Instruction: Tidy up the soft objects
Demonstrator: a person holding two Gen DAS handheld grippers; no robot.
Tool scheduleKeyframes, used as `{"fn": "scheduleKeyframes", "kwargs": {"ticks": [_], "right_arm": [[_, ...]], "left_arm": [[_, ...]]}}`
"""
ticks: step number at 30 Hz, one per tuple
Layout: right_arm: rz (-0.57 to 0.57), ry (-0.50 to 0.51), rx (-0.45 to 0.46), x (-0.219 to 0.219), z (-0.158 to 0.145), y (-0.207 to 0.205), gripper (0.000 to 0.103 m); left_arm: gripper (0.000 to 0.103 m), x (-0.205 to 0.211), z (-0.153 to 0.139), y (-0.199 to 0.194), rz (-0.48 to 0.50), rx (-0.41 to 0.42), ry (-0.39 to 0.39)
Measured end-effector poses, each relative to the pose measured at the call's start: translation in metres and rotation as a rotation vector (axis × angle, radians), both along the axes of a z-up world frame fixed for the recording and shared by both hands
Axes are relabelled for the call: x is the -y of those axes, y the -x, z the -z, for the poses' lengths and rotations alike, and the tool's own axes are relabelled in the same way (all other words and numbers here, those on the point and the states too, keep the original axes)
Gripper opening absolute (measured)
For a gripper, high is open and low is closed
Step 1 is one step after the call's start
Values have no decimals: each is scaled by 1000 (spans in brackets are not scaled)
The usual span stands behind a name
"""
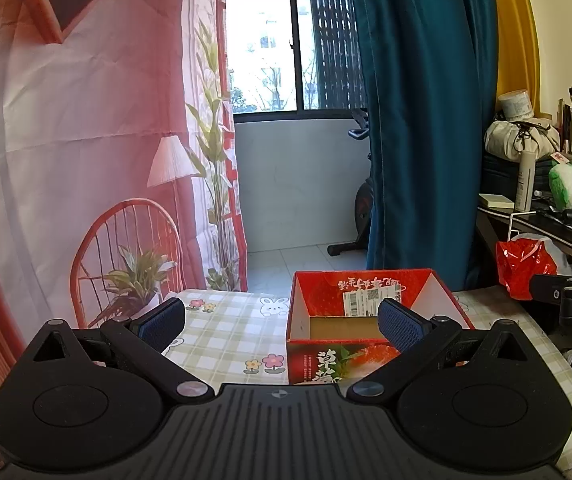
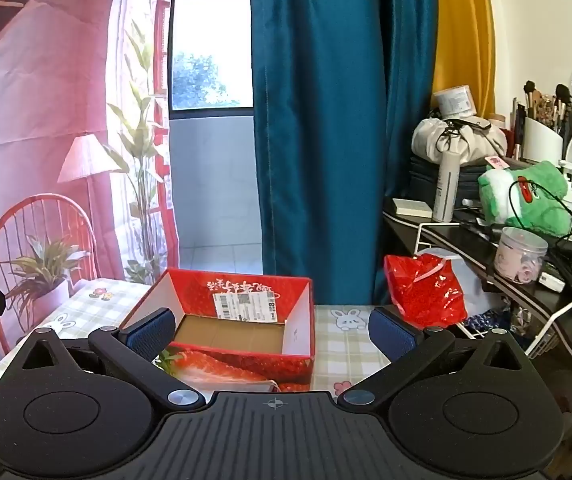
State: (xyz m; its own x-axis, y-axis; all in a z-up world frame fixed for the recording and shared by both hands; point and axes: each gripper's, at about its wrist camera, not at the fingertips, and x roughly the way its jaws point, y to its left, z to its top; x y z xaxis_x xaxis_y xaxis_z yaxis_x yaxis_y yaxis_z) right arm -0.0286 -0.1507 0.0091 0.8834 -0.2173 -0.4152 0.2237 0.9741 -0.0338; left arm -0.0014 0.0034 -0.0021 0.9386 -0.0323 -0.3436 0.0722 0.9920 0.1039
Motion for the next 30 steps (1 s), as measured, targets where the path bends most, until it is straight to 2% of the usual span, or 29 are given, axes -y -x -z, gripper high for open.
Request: {"fn": "scheduleKeyframes", "kwargs": {"ticks": [30], "right_arm": [[2, 0, 4, 3, 0, 3, 103]], "left_arm": [[103, 0, 2, 0, -3, -3, 2]]}}
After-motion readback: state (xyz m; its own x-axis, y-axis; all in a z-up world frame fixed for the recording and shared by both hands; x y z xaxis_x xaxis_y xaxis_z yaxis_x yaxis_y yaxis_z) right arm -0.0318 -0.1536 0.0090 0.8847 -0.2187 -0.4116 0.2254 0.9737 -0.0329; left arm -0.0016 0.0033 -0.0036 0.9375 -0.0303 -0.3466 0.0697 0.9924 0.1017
